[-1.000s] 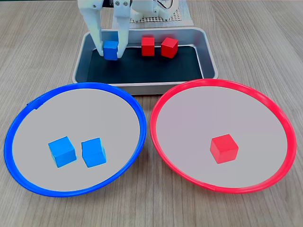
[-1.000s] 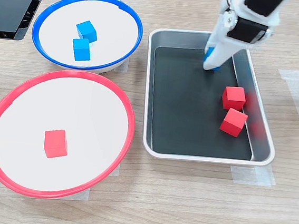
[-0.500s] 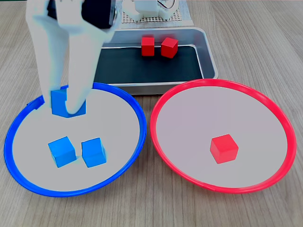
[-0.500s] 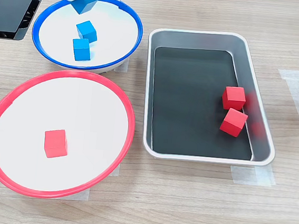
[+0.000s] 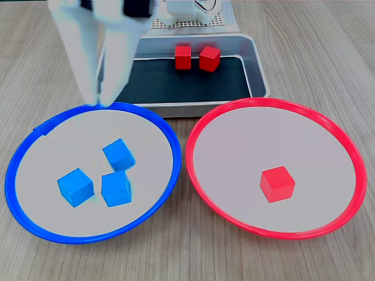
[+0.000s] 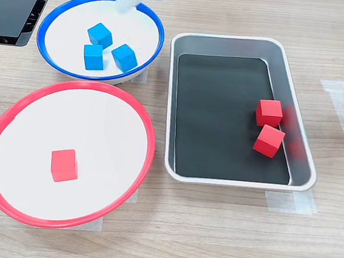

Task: Move six blocks tray to matching dishes

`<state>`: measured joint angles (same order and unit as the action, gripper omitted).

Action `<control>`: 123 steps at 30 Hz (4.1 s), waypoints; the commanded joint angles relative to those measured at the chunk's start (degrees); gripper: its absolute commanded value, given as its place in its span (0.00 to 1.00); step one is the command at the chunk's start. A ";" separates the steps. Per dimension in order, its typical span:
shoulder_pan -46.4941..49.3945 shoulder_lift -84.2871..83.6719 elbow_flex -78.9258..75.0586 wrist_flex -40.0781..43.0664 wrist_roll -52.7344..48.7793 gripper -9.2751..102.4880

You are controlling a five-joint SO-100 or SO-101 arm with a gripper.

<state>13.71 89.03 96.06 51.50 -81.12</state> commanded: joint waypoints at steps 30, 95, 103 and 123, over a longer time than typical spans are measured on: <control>-10.72 -2.46 7.29 44.91 -16.70 0.23; -23.55 -8.17 -4.48 -6.59 20.57 0.08; -12.13 5.62 -2.11 38.58 -20.48 0.08; -22.06 16.17 24.17 27.25 -49.92 0.23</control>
<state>-6.94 104.41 119.88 80.60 -131.04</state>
